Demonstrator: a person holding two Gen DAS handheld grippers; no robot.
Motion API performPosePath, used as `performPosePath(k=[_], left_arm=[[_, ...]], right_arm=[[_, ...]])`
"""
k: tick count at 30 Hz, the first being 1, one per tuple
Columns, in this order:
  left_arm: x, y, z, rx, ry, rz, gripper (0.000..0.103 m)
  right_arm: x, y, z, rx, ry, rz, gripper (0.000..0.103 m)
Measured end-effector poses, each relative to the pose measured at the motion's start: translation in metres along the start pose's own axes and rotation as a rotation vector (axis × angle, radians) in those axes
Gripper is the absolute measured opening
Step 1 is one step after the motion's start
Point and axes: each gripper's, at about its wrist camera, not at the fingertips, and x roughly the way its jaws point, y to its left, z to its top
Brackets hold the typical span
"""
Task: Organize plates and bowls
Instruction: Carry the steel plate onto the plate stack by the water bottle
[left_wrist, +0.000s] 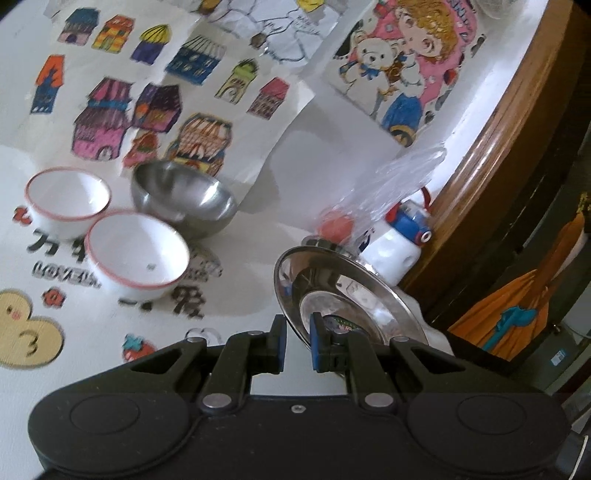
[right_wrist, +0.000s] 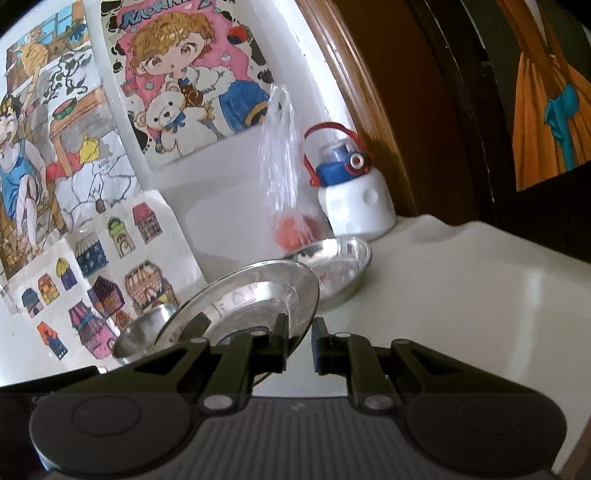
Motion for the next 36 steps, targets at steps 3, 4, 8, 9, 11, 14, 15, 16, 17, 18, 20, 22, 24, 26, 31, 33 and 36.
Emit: performPosePath(k=[3,4,8,9,11,14,15,16,17,18,20,22,24,26,31,33,36], left_arm=[[0.009,-0.005,0.009,0.016,-0.010,-0.007,0.013],[0.012,-0.006,0.012,0.021,-0.012,-0.010,0.013],[0.028,-0.011,0.024,0.044,-0.021,-0.014,0.013],[0.032,-0.012,0.027,0.050,-0.024,-0.015,0.013],[0.041,-0.013,0.031,0.061,-0.026,-0.018,0.013],[0.057,-0.018,0.037,0.086,-0.032,-0.025,0.013],[0.061,-0.019,0.039,0.093,-0.034,-0.028,0.013],[0.067,-0.021,0.041,0.100,-0.034,-0.031,0.013],[0.072,-0.022,0.043,0.105,-0.034,-0.033,0.013],[0.079,-0.023,0.045,0.110,-0.033,-0.034,0.013],[0.092,-0.025,0.049,0.117,-0.031,-0.035,0.013],[0.104,-0.026,0.052,0.129,-0.028,-0.035,0.013],[0.117,-0.027,0.054,0.144,-0.019,-0.036,0.013],[0.130,-0.028,0.056,0.160,-0.008,-0.036,0.013],[0.155,-0.027,0.057,0.198,0.024,-0.033,0.014],[0.162,-0.028,0.057,0.204,0.035,-0.033,0.014],[0.169,-0.030,0.056,0.216,0.049,-0.026,0.014]], right_arm=[[0.009,-0.001,0.006,-0.005,-0.012,0.007,0.015],[0.013,-0.002,0.007,-0.003,-0.014,0.008,0.016],[0.028,-0.009,0.013,0.017,-0.032,0.006,0.016],[0.032,-0.010,0.014,0.022,-0.037,0.003,0.016],[0.041,-0.013,0.018,0.030,-0.049,-0.006,0.016],[0.054,-0.016,0.022,0.027,-0.065,-0.023,0.016],[0.060,-0.017,0.023,0.024,-0.069,-0.028,0.016],[0.064,-0.018,0.024,0.023,-0.072,-0.032,0.016],[0.069,-0.019,0.024,0.019,-0.077,-0.038,0.016],[0.073,-0.020,0.025,0.015,-0.081,-0.041,0.016],[0.085,-0.024,0.026,0.018,-0.090,-0.048,0.016],[0.095,-0.028,0.025,0.022,-0.092,-0.056,0.016],[0.103,-0.030,0.023,0.023,-0.084,-0.067,0.017],[0.108,-0.031,0.022,0.012,-0.076,-0.076,0.018],[0.115,-0.031,0.019,-0.016,-0.072,-0.110,0.019],[0.117,-0.032,0.018,-0.009,-0.062,-0.112,0.019],[0.118,-0.035,0.018,0.003,-0.054,-0.104,0.020]])
